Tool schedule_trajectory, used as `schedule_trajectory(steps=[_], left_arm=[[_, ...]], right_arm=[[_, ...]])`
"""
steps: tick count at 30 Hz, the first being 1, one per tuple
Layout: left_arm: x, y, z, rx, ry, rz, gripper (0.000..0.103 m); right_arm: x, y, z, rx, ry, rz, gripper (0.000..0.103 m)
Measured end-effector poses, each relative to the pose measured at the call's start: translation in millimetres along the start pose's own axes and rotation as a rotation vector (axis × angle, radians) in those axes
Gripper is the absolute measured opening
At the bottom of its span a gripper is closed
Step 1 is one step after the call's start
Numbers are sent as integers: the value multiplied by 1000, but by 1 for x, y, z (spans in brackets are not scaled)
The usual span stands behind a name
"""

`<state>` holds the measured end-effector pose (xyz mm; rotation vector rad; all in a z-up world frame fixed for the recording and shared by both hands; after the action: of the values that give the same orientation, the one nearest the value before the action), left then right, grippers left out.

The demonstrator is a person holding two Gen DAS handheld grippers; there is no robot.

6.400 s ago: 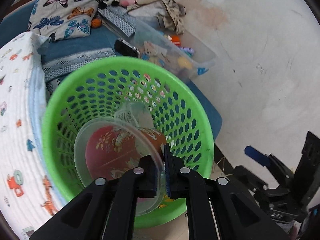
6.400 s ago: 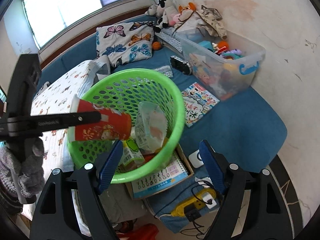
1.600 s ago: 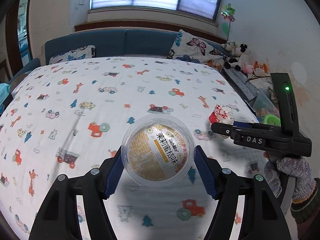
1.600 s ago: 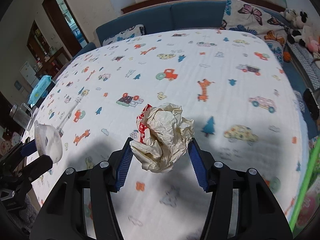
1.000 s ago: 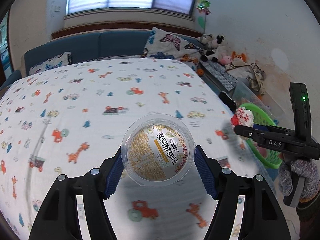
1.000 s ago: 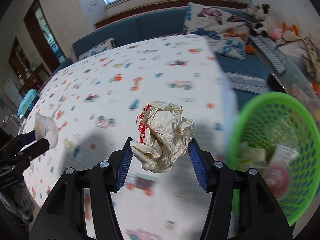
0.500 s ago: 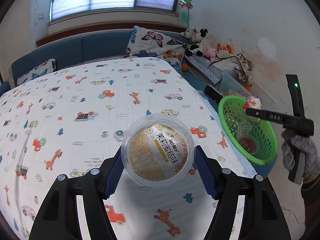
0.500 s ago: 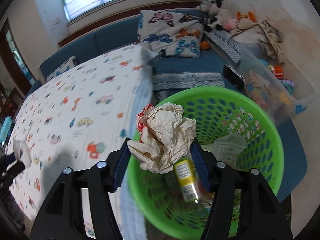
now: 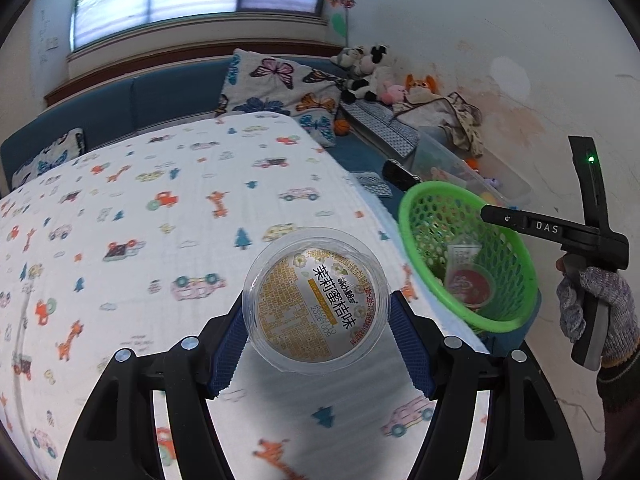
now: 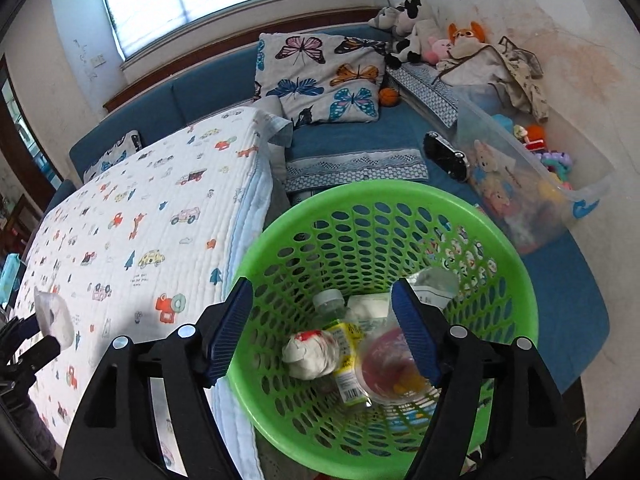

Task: Collect trash
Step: 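Carry the food container over the basket with the left gripper and release it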

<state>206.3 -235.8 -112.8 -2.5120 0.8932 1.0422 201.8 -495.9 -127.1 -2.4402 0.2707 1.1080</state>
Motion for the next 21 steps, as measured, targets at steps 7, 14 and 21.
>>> schedule_trajectory(steps=[7, 14, 21], left_arm=[[19, 32, -16, 36, -10, 55, 66], [38, 64, -31, 80, -24, 98, 66], [64, 93, -52, 134, -33, 122, 66]], right_arm=[[-21, 7, 5, 0, 19, -15, 74], [-39, 21, 9, 15, 40, -19, 78], [-51, 38, 12, 36, 50, -7, 80]])
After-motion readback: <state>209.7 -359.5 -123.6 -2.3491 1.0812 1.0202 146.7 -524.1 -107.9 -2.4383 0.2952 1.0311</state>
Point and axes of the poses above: each gripper's, at about its wrist camera, not at the fingertips, and x roughly the way its jaws point, y to its right, z to its underside, the point moved 10 cm from there along x, roughly the way its jaws point, and after that the axes turned 14 degrees about x, right-handed, at the moved point
